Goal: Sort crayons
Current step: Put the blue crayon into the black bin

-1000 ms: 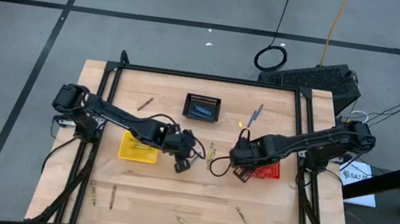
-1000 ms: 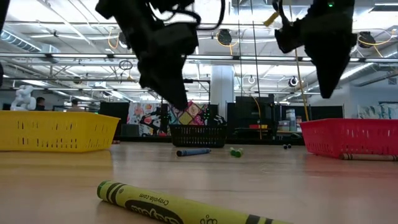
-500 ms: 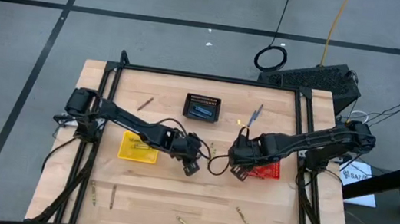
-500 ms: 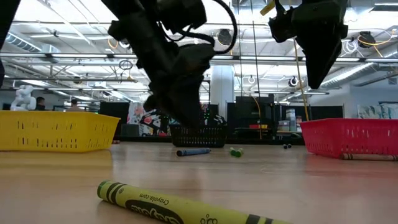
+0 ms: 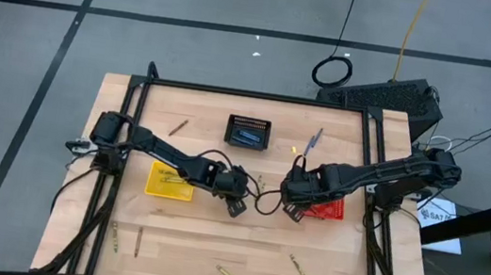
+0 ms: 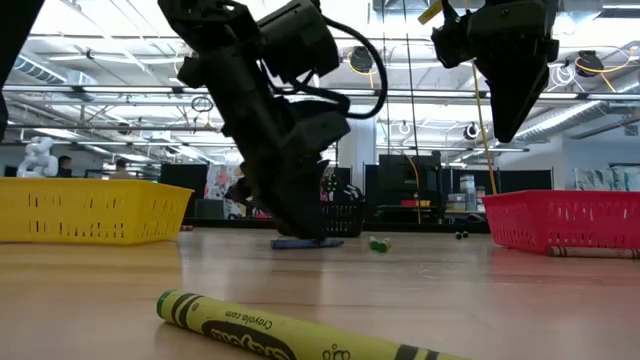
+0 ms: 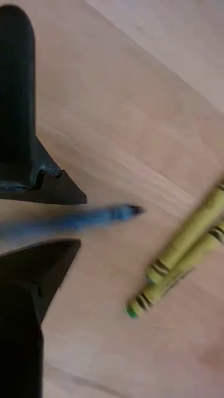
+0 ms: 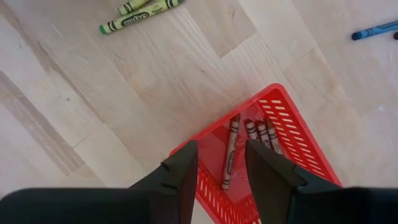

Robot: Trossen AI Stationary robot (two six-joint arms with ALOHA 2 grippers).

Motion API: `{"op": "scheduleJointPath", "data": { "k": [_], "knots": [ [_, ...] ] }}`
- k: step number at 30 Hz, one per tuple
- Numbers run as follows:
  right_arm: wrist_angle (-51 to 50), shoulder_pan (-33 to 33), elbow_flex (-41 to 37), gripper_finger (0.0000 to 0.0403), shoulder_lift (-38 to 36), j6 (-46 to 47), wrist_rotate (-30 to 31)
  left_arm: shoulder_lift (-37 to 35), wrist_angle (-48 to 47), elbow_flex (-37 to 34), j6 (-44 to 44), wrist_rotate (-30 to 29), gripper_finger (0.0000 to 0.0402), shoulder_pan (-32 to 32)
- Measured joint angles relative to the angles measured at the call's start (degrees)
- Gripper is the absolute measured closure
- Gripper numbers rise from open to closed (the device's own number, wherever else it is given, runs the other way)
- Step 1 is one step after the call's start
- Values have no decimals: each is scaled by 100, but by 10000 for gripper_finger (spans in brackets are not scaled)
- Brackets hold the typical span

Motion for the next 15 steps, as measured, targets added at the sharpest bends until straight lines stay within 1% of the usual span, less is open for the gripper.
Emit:
{"op": "scheduleJointPath", "data": {
  "k": [5, 10, 12, 15],
  "knots": [
    [1, 0, 0, 284, -1, -2, 0, 243, 147, 29, 0, -231, 295, -9],
    [14, 0, 0, 284, -1, -2, -1, 264, -105, 39, 122, -463, 300, -22],
    [3, 0, 0, 284, -1, -8, -2, 266, -134, 38, 332, -482, 314, -21],
    [-1, 0, 0, 284, -1, -19, -1, 271, -179, 29, 517, -453, 348, -11]
  ]
}}
